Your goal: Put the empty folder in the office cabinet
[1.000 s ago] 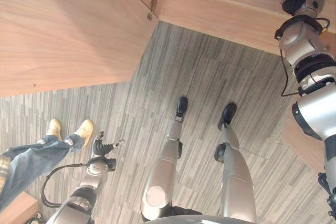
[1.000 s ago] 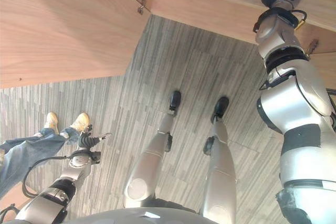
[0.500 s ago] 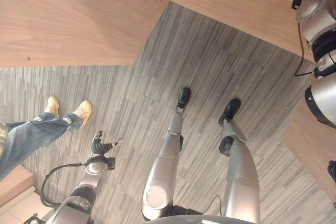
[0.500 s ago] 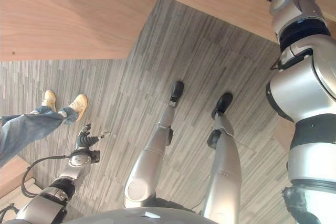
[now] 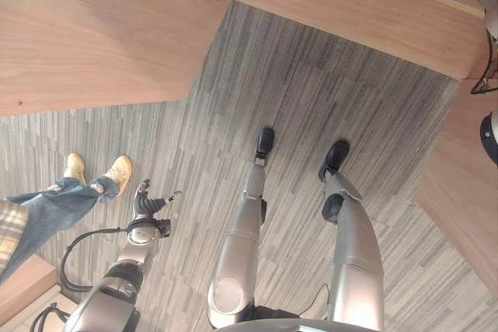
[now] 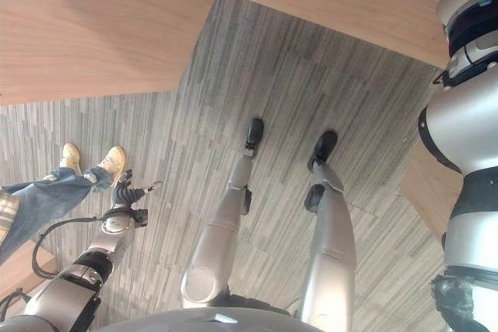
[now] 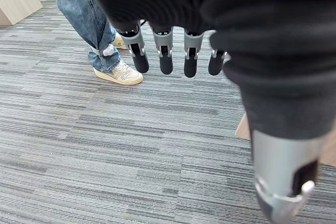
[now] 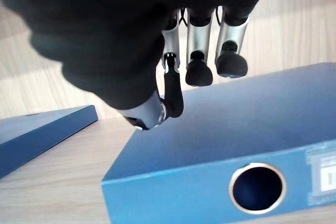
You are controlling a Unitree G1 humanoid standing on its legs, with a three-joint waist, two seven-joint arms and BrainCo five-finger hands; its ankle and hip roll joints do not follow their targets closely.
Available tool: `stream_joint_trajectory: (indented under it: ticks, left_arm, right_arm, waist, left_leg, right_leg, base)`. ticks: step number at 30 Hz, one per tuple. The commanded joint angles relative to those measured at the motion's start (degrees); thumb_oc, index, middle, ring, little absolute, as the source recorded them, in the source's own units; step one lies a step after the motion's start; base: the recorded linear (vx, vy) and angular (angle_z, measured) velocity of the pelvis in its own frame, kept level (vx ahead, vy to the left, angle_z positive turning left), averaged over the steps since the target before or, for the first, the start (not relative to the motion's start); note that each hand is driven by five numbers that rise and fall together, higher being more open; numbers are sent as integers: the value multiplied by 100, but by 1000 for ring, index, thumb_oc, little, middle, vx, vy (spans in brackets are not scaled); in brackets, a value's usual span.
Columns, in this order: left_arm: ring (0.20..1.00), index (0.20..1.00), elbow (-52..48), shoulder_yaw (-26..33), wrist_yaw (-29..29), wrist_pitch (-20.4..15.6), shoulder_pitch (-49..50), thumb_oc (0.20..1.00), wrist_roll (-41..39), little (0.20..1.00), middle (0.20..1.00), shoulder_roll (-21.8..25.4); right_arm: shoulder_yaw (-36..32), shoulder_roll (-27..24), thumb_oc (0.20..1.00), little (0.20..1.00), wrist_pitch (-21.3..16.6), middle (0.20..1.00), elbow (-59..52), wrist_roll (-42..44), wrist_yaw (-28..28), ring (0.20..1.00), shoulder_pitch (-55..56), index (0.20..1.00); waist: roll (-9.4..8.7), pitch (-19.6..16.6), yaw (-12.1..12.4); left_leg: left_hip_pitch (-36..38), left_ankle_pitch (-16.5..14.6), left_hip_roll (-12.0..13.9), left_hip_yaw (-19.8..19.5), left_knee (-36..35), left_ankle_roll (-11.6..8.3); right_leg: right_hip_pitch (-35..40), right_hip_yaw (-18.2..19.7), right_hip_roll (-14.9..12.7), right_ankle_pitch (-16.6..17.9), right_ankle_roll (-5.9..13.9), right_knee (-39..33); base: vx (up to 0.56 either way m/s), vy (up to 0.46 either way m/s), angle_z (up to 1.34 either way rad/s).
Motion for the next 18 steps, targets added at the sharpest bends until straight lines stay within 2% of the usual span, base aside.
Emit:
stream_joint_trajectory:
  ticks: [1, 5, 13, 18]
  left_arm:
    - [1000, 1000, 510, -180, 144, 48, -11, 1000, -195, 1000, 1000, 485]
    - [1000, 1000, 477, -197, 177, 4, -8, 1000, -266, 1000, 1000, 415]
    - [1000, 1000, 509, -239, 232, 4, -90, 1000, -268, 1000, 1000, 322]
    - [1000, 1000, 509, -245, 262, -38, -76, 1000, -283, 1000, 1000, 297]
  right_arm:
    - [453, -40, 200, 200, 17, 200, 39, -89, -315, 200, -107, 200]
    - [325, -24, 200, 200, 31, 200, 58, -61, -431, 200, -27, 200]
    - [160, 378, 200, 200, 32, 200, -115, -322, -510, 200, 375, 200]
    - [129, 376, 200, 200, 19, 200, -118, -299, -515, 200, 354, 200]
  waist:
    - [-108, -20, 276]
    - [-4, 16, 209]
    - [27, 123, 153]
    - [56, 162, 155]
  left_leg:
    - [963, -433, 813, 32, -150, -626]
    - [993, -465, 783, 109, -150, -563]
    - [1057, -542, 713, 214, -150, -495]
    - [1042, -540, 678, 211, -150, -465]
  right_leg:
    - [-80, 314, -276, -279, 1015, 266]
    - [-161, 400, -321, -260, 1011, 385]
    - [-44, 510, -275, -106, 1036, 103]
    - [-33, 537, -274, -53, 1050, 47]
  base:
    - [-91, 58, -5]
    - [-28, 45, -6]
    - [-23, 30, -8]
    - [-15, 15, -6]
